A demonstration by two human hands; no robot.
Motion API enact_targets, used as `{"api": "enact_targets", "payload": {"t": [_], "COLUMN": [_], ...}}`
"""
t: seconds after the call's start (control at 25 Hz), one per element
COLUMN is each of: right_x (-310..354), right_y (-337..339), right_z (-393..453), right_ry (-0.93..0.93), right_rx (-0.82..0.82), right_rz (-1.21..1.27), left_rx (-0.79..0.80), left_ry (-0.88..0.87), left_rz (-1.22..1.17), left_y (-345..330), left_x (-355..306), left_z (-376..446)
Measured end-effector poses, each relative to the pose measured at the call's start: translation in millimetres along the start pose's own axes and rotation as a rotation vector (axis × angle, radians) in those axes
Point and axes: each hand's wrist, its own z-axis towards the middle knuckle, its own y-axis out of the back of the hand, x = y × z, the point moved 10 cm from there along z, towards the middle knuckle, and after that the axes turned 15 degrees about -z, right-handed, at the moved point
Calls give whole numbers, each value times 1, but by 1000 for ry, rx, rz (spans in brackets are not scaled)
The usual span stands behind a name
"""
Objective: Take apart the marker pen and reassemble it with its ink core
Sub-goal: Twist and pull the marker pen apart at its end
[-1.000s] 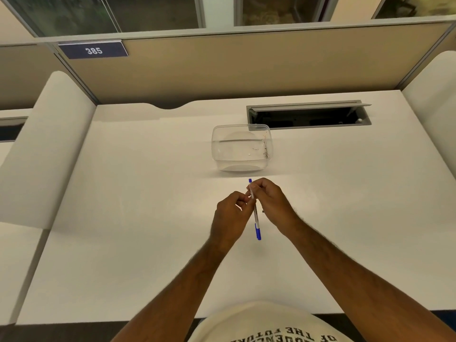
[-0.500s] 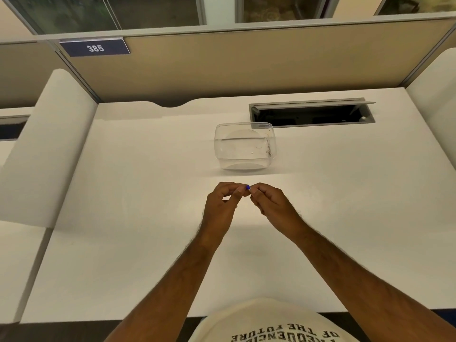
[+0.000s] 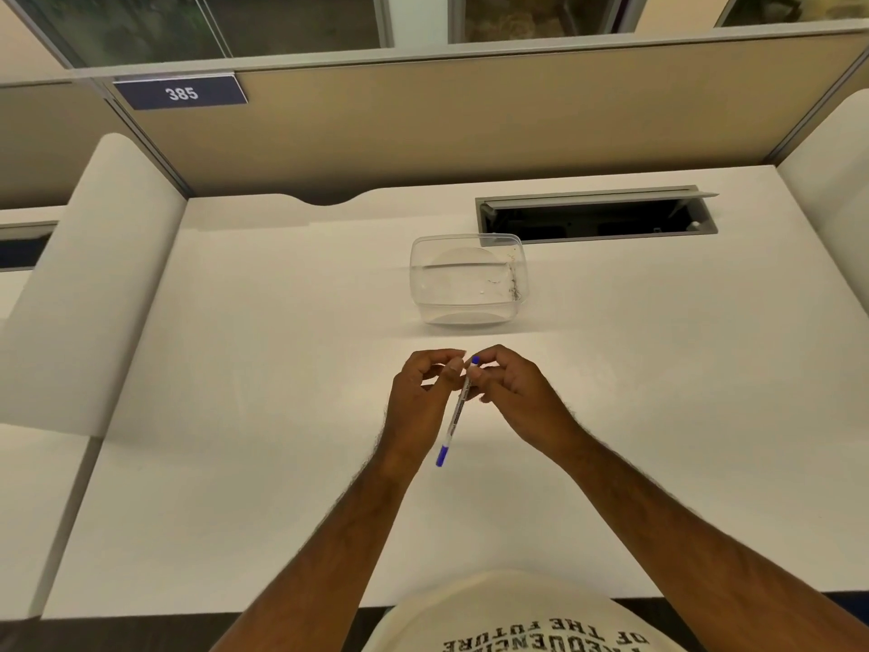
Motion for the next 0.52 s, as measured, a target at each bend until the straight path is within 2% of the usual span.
{"api": "enact_targets", "payload": {"t": [0.16,0.24,0.36,0.52], "right_x": [3,2,-4,-4], "right_y": [13,17,23,28], "right_z": [1,1,2,-1], "right_ry": [18,7,-25,27], "right_rx": [-103,-137,-135,-18], "right_rz": [80,53,-3,-162], "left_rx": [116,137,163,186], "left_ry": [108,74,-80,-357], "left_rz": [-15,63,283,522], "left_y": [-14,-16,-13,-10], "left_x": [12,6,-12,-42], "left_z": [-6,-9,-9,-4]}}
